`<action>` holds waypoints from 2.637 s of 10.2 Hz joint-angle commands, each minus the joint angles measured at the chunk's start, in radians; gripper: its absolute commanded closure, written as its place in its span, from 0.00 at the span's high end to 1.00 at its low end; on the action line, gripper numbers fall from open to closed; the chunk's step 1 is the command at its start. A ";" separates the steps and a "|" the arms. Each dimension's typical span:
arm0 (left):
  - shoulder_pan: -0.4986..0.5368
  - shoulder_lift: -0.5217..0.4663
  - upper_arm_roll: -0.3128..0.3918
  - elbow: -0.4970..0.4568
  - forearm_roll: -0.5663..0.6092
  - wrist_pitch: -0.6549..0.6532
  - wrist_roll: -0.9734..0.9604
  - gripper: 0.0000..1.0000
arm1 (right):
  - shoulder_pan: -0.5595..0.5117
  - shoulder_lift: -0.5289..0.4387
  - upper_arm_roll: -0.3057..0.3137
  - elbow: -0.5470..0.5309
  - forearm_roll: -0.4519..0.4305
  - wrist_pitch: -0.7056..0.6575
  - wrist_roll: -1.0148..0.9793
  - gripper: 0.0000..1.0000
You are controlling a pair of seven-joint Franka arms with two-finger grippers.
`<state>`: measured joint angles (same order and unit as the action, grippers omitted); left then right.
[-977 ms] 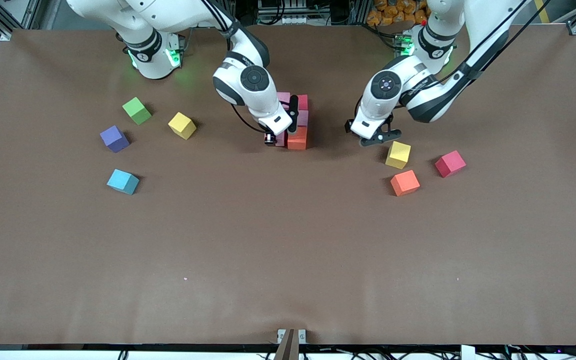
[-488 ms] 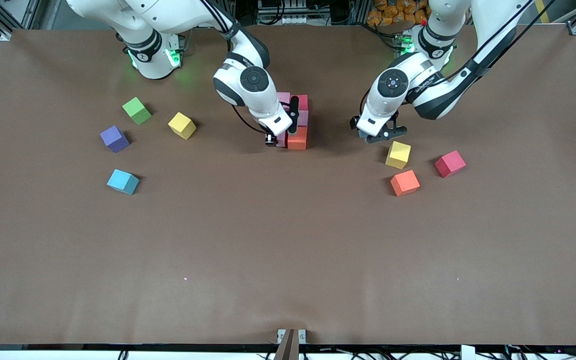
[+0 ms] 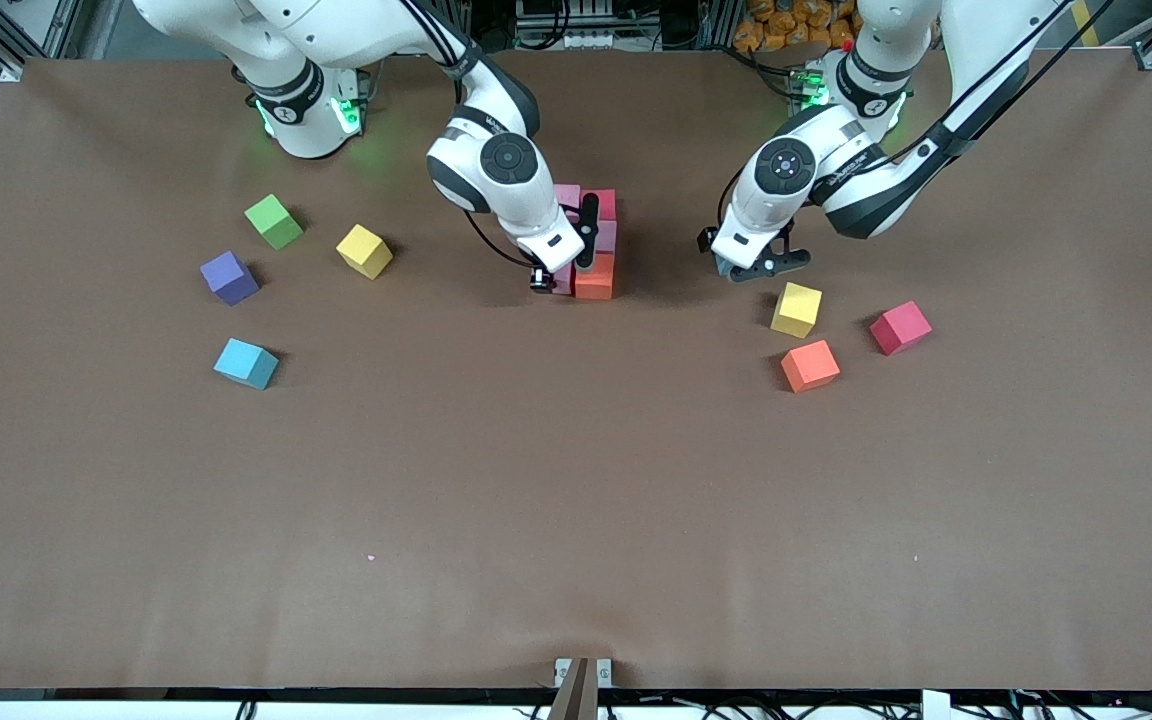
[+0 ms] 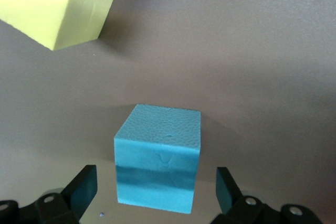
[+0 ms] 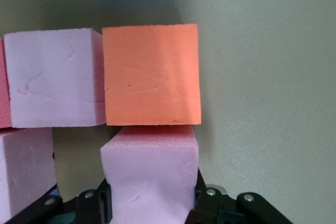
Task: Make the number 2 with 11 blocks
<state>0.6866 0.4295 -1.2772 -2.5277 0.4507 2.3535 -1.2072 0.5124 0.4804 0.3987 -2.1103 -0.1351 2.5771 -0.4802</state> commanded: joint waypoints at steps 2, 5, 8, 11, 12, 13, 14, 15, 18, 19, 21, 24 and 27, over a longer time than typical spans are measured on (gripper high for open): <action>0.005 0.040 0.016 -0.008 0.058 0.032 -0.006 1.00 | 0.021 0.010 -0.003 0.012 0.014 0.005 0.012 0.51; -0.012 0.068 0.053 -0.006 0.097 0.032 -0.008 1.00 | 0.023 0.017 -0.003 0.016 0.014 0.006 0.012 0.52; -0.100 0.089 0.116 -0.002 0.097 0.039 -0.023 1.00 | 0.021 0.017 -0.008 0.018 0.014 0.005 0.012 0.52; -0.122 0.091 0.131 0.001 0.097 0.041 -0.025 1.00 | 0.021 0.017 -0.008 0.018 0.014 0.005 0.012 0.52; -0.121 0.091 0.131 0.003 0.097 0.040 -0.025 1.00 | 0.021 0.017 -0.008 0.018 0.014 0.005 0.012 0.52; -0.121 0.091 0.134 0.006 0.097 0.041 -0.025 1.00 | 0.020 0.017 -0.008 0.019 0.014 0.005 0.012 0.52; -0.122 0.091 0.147 0.010 0.098 0.041 -0.023 1.00 | 0.020 0.017 -0.008 0.024 0.014 0.005 0.012 0.53; -0.122 0.091 0.153 0.013 0.103 0.041 -0.023 1.00 | 0.020 0.017 -0.009 0.024 0.012 0.005 0.012 0.53; -0.122 0.091 0.154 0.013 0.106 0.040 -0.025 0.38 | 0.018 0.017 -0.012 0.026 0.012 0.005 0.012 0.53; -0.124 0.091 0.154 0.013 0.105 0.038 -0.026 0.10 | 0.017 0.017 -0.014 0.024 0.012 0.005 0.012 0.53; -0.127 0.089 0.154 0.026 0.105 0.033 -0.043 0.00 | 0.017 0.021 -0.014 0.027 0.008 0.009 0.012 0.53; -0.121 0.084 0.157 0.093 0.103 0.026 -0.131 0.00 | 0.020 0.026 -0.021 0.030 0.009 0.020 0.012 0.53; -0.113 0.078 0.160 0.158 0.102 0.024 -0.271 0.00 | 0.023 0.029 -0.021 0.032 0.012 0.020 0.012 0.66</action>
<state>0.5730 0.5167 -1.1187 -2.3972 0.5271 2.3854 -1.3972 0.5236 0.4959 0.3824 -2.0948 -0.1351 2.5944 -0.4763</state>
